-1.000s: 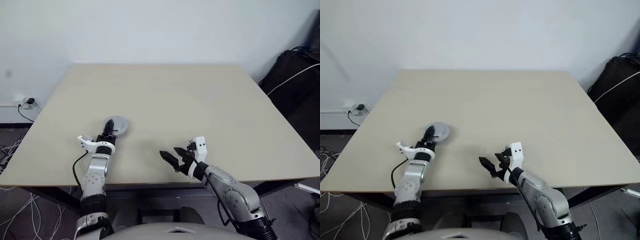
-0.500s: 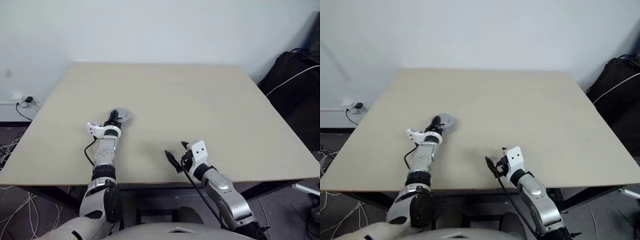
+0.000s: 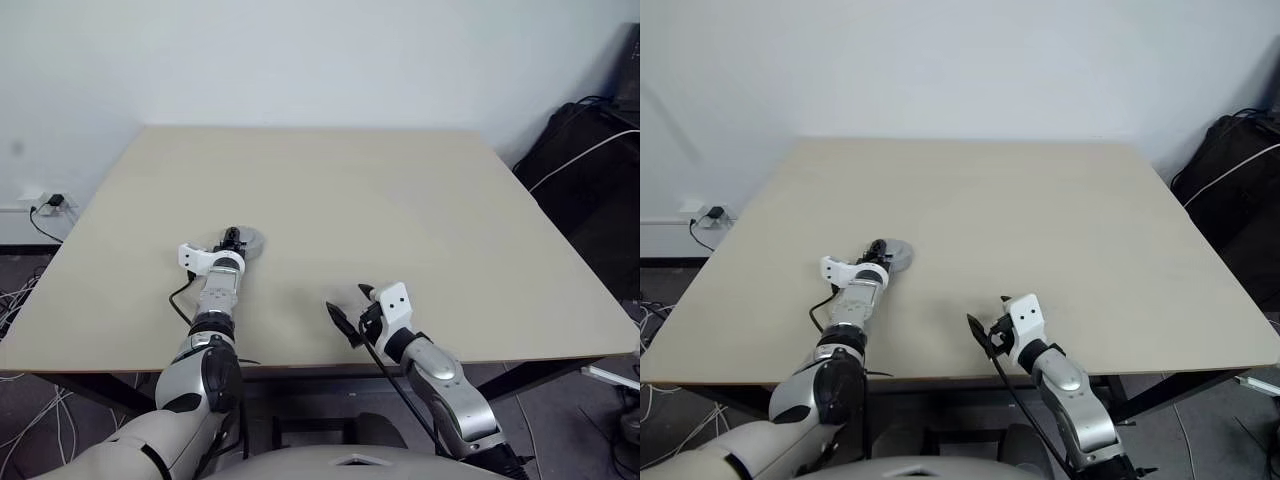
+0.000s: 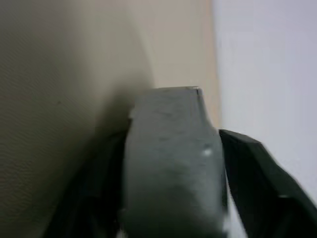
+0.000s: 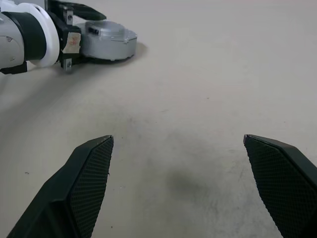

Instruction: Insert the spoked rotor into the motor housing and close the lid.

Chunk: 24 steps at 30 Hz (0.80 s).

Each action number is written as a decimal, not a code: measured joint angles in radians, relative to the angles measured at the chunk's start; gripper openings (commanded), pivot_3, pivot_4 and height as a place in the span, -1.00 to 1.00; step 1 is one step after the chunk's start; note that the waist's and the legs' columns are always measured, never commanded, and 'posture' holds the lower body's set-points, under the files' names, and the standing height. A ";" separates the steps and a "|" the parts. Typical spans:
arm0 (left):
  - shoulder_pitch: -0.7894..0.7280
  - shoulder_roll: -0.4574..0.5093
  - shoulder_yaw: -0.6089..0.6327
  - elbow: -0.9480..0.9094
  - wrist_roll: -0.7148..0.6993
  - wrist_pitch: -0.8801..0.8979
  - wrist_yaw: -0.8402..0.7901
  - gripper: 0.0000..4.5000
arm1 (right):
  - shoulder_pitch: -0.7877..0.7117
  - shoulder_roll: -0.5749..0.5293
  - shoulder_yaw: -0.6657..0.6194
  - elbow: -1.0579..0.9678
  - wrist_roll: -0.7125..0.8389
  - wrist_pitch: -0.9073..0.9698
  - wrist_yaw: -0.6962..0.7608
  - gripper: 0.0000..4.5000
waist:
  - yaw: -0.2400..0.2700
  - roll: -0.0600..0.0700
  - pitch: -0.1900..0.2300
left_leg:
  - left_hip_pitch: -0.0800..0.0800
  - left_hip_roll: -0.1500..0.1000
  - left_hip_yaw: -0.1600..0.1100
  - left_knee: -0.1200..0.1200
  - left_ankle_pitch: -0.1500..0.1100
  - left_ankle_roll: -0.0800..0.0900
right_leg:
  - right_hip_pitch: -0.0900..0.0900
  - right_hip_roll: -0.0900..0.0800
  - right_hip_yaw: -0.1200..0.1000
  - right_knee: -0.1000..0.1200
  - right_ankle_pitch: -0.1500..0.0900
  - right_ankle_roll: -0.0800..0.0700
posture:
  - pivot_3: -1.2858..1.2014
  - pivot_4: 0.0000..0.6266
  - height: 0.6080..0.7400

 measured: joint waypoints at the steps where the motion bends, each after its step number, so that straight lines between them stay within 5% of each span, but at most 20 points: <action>1: -0.003 0.000 0.000 -0.002 0.006 0.002 0.002 0.81 | 0.000 0.001 0.000 0.000 -0.001 0.006 0.001 1.00 | 0.000 0.000 0.000 | 0.002 0.000 0.000 0.000 0.000 0.000 | 0.000 0.000 0.000 0.000 0.000 0.000 | 0.03 -1.00 1.00; 2: -0.002 -0.001 0.000 -0.008 0.010 0.006 0.005 0.96 | 0.000 0.003 0.000 0.000 -0.003 0.010 0.001 1.00 | -0.001 0.001 0.000 | 0.004 0.000 0.000 0.000 -0.002 -0.003 | 0.000 0.000 0.000 0.000 0.000 0.000 | 0.03 -1.00 1.00; 8: 0.107 -0.010 -0.030 -0.185 0.041 0.103 0.045 0.99 | 0.003 0.009 -0.001 -0.002 -0.007 0.034 0.001 1.00 | -0.012 0.002 -0.002 | 0.013 0.007 0.004 -0.002 -0.004 -0.006 | 0.004 0.000 0.000 0.000 0.000 -0.001 | 0.03 -1.00 1.00; 19: 0.607 0.028 -0.265 -0.839 0.120 0.463 0.071 0.99 | -0.006 0.029 -0.013 -0.003 0.001 0.099 0.017 1.00 | -0.027 0.015 -0.021 | 0.018 0.012 0.007 -0.006 -0.007 -0.010 | 0.004 0.001 0.002 0.001 -0.005 -0.003 | 0.03 -1.00 1.00; 24: 0.870 0.108 -0.449 -1.078 0.304 0.402 -0.007 0.99 | -0.006 0.054 -0.050 0.001 0.016 0.111 0.015 1.00 | -0.027 0.016 -0.022 | 0.019 0.013 0.010 -0.009 -0.007 -0.011 | 0.002 0.001 0.004 0.001 -0.006 -0.003 | 0.03 -1.00 1.00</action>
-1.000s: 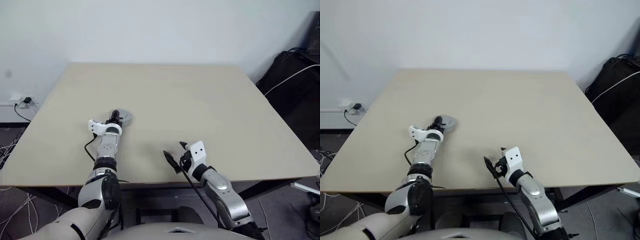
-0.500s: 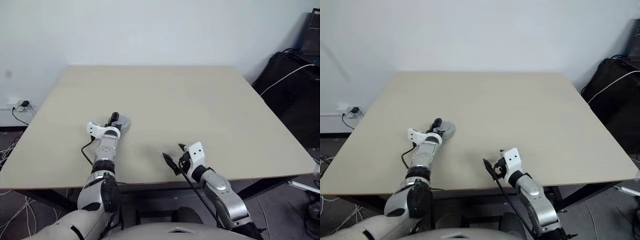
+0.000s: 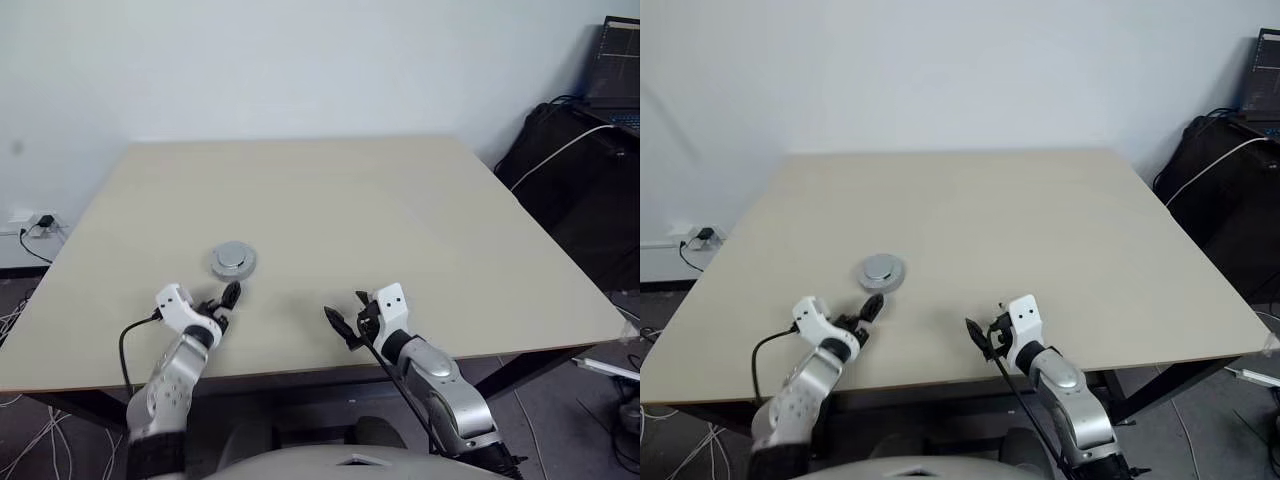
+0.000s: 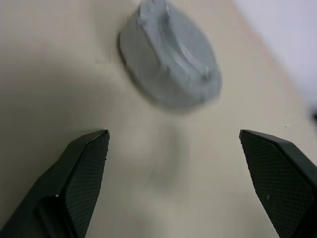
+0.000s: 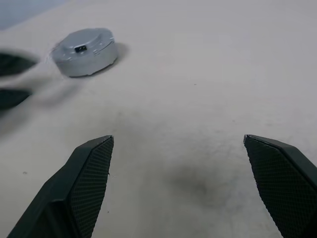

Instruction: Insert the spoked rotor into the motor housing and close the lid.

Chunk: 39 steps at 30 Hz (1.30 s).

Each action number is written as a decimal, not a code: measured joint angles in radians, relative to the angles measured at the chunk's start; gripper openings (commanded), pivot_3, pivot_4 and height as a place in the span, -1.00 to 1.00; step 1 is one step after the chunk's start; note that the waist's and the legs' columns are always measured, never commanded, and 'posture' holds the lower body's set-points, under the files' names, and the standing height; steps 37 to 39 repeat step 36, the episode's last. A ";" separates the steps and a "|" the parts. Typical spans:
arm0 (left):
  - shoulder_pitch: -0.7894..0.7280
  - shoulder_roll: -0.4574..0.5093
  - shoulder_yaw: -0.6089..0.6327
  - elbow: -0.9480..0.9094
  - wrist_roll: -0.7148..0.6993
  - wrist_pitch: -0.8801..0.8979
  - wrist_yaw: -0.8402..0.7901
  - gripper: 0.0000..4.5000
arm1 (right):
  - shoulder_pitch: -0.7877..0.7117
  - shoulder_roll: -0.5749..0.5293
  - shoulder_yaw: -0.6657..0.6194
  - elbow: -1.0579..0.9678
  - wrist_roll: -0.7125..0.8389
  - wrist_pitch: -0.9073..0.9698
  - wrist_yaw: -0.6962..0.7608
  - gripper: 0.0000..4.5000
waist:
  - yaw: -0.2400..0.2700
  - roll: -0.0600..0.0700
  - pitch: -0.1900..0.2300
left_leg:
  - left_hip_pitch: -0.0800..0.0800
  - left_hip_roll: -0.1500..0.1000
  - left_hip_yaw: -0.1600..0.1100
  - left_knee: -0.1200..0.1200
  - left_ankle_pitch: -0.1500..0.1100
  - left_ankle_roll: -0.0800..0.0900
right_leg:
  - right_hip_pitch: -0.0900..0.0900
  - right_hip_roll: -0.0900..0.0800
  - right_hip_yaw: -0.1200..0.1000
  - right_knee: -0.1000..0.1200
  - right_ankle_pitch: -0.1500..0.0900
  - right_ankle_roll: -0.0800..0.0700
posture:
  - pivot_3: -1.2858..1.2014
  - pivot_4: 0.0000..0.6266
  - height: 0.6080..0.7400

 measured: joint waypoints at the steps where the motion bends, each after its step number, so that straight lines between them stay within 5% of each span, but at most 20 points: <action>1: 0.040 0.011 -0.040 -0.021 0.059 -0.046 -0.016 0.99 | 0.000 0.003 -0.006 0.003 -0.005 -0.009 -0.005 1.00 | 0.002 0.000 0.000 | 0.000 0.000 0.000 -0.001 0.000 0.000 | -0.001 -0.001 0.000 0.000 0.000 0.000 | 0.03 -1.00 1.00; 7: 0.205 0.002 -0.195 -0.036 0.378 -0.353 -0.001 0.99 | 0.031 0.044 -0.031 0.087 -0.159 -0.263 -0.159 1.00 | 0.021 0.001 0.002 | -0.008 0.000 0.004 -0.004 0.000 0.000 | -0.012 -0.003 0.001 0.000 0.000 0.000 | 0.03 -1.00 1.00; 15: 0.258 -0.057 -0.215 0.007 0.606 -0.668 0.136 0.99 | 0.083 0.062 -0.050 0.172 -0.219 -0.431 -0.219 1.00 | 0.025 0.004 0.005 | -0.009 0.001 0.006 -0.005 0.000 0.000 | -0.014 -0.002 0.002 0.000 0.000 0.000 | 0.03 -1.00 1.00; 39: 0.249 -0.077 -0.205 0.043 0.686 -0.791 0.194 0.99 | 0.071 0.082 -0.057 0.184 -0.246 -0.448 -0.235 1.00 | 0.025 0.004 0.006 | -0.009 0.001 0.007 -0.005 0.000 0.000 | -0.014 -0.003 0.001 0.000 0.000 0.000 | 0.03 -1.00 1.00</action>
